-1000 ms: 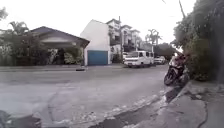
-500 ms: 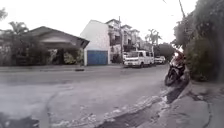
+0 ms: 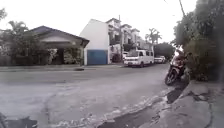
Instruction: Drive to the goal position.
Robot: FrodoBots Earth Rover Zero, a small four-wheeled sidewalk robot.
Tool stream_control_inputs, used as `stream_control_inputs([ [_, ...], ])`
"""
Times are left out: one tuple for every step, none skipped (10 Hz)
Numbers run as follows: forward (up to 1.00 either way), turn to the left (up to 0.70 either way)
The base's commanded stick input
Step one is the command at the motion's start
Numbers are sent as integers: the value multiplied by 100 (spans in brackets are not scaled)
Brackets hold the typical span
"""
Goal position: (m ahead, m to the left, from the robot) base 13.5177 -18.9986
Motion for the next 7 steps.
stream_control_inputs([
  [0, 0],
  [0, 0],
  [0, 0],
  [20, 0],
  [28, 0],
  [10, 0],
  [0, 0],
])
